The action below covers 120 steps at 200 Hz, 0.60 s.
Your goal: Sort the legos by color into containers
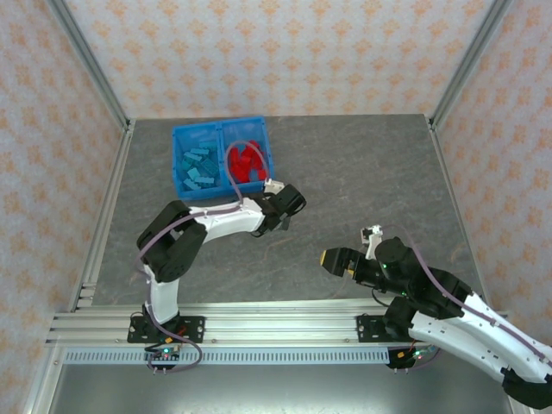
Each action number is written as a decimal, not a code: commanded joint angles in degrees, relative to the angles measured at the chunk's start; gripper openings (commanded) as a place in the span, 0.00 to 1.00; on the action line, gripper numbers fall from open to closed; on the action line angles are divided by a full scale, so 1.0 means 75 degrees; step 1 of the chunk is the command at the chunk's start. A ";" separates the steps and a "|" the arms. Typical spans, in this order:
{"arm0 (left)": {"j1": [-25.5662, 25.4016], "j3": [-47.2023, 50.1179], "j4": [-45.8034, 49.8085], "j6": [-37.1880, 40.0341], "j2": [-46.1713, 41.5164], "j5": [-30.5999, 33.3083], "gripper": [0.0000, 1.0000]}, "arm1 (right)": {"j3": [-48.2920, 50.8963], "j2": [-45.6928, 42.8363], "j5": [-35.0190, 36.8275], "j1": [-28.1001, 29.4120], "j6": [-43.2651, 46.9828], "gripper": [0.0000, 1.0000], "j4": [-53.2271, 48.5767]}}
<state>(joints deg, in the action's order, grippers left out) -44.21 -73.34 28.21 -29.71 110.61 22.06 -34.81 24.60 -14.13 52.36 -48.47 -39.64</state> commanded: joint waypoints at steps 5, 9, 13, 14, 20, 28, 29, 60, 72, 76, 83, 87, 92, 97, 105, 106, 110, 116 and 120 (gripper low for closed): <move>0.0207 -0.0465 0.0587 0.0001 0.0508 0.0761 0.96 | 0.0094 -0.0058 0.0161 0.0049 -0.0062 0.99 -0.0117; 0.0231 -0.0543 0.0632 -0.0009 0.0607 0.0771 0.96 | 0.0103 -0.0068 0.0160 0.0050 -0.0054 0.99 -0.0125; 0.0251 -0.0628 0.0695 -0.0038 0.0709 0.0798 0.95 | 0.0106 -0.0068 0.0161 0.0050 -0.0058 0.99 -0.0135; 0.0254 -0.0639 0.0723 -0.0042 0.0733 0.0803 0.95 | 0.0106 -0.0068 0.0161 0.0050 -0.0062 0.99 -0.0132; 0.0267 -0.0754 0.0833 -0.0075 0.0863 0.0868 0.94 | 0.0123 -0.0063 0.0167 0.0047 -0.0054 0.99 -0.0135; 0.0280 -0.0849 0.0950 -0.0078 0.0987 0.0936 0.93 | 0.0123 -0.0063 0.0172 0.0047 -0.0058 0.99 -0.0152; 0.0280 -0.0856 0.0956 -0.0080 0.1007 0.0937 0.93 | 0.0120 -0.0060 0.0173 0.0049 -0.0061 0.99 -0.0146; 0.0290 -0.0661 0.0665 -0.0335 0.1120 0.0518 0.82 | 0.0104 -0.0073 0.0172 0.0048 -0.0063 0.99 -0.0187; 0.0286 -0.0416 0.0397 -0.0403 0.1034 0.0224 0.79 | 0.0116 -0.0066 0.0180 0.0050 -0.0088 0.99 -0.0188; 0.0292 -0.0334 0.0323 -0.0440 0.1001 0.0116 0.77 | 0.0117 -0.0068 0.0185 0.0050 -0.0096 0.99 -0.0177; 0.0281 -0.0192 0.0191 -0.0484 0.0913 -0.0048 0.75 | 0.0118 -0.0068 0.0167 0.0046 -0.0109 0.99 -0.0165; 0.0275 -0.0109 0.0123 -0.0513 0.0868 -0.0163 0.74 | 0.0119 -0.0064 0.0167 0.0048 -0.0118 0.99 -0.0160; 0.0260 0.0005 0.0039 -0.0546 0.0796 -0.0251 0.73 | 0.0118 -0.0064 0.0162 0.0047 -0.0121 0.99 -0.0162; 0.0241 0.0111 -0.0031 -0.0587 0.0712 -0.0328 0.72 | 0.0118 -0.0071 0.0161 0.0050 -0.0133 0.99 -0.0161; 0.0206 0.0294 -0.0148 -0.0625 0.0579 -0.0418 0.71 | 0.0123 -0.0067 0.0161 0.0049 -0.0136 0.99 -0.0161; 0.0202 0.0320 -0.0162 -0.0628 0.0562 -0.0432 0.71 | 0.0126 -0.0068 0.0161 0.0050 -0.0141 0.99 -0.0163; 0.0189 0.0411 -0.0200 -0.0657 0.0485 -0.0461 0.70 | 0.0118 -0.0075 0.0156 0.0047 -0.0153 0.99 -0.0161; 0.0156 0.0547 -0.0284 -0.0688 0.0384 -0.0507 0.69 | 0.0119 -0.0079 0.0150 0.0044 -0.0165 0.99 -0.0158; 0.0143 0.0631 -0.0335 -0.0703 0.0315 -0.0531 0.67 | 0.0118 -0.0070 0.0139 0.0049 -0.0169 0.99 -0.0150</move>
<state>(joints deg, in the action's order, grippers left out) -42.33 -73.38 25.41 -33.04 114.98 22.20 -34.81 24.58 -14.13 52.36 -48.93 -39.90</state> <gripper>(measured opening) 0.697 0.993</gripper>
